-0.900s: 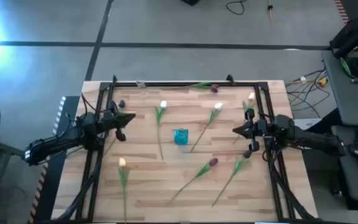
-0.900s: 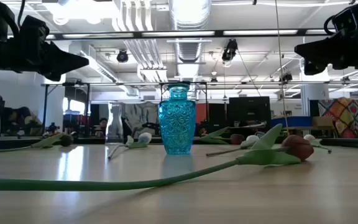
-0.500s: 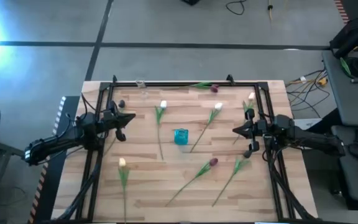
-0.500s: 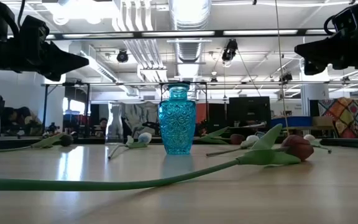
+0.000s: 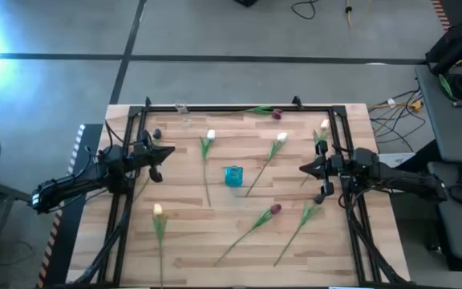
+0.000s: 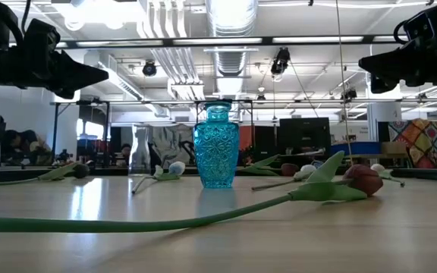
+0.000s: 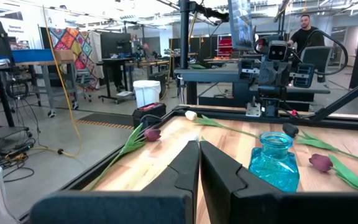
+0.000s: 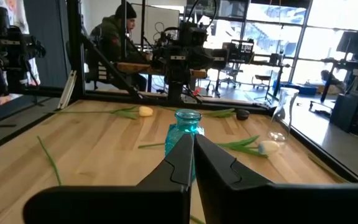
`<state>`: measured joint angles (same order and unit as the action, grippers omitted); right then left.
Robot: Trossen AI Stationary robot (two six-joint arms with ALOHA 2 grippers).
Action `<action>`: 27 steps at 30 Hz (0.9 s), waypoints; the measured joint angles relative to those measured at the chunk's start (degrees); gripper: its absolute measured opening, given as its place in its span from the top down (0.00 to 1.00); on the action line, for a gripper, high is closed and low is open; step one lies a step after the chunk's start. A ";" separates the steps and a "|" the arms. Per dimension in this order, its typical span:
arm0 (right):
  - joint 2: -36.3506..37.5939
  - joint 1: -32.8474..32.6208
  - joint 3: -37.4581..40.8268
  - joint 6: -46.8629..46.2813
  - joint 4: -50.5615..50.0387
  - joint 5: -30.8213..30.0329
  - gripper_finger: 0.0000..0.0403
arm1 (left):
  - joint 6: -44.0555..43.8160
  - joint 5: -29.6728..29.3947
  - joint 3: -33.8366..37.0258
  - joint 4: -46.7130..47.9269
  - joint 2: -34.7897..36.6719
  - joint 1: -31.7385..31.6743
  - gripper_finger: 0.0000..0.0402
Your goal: Sort flowers into vase by color
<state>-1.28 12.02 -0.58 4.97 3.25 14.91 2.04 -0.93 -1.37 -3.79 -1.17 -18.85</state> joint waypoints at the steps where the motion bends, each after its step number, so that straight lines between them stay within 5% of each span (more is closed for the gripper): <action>1: 0.00 0.00 0.00 -0.02 0.00 -0.01 0.98 | 0.00 0.00 0.00 0.00 0.00 0.02 1.00; 21: 0.00 -0.01 -0.02 -0.02 0.00 -0.02 0.98 | 0.34 0.00 0.00 -0.45 0.00 0.00 1.00; 27: -0.02 0.01 -0.04 -0.01 0.00 -0.01 0.98 | -9.89 -0.02 -0.02 -0.81 0.00 0.04 1.00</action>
<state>-1.30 12.03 -0.62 4.96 3.25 14.90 -7.85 -0.95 -1.39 -4.60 -1.17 -18.81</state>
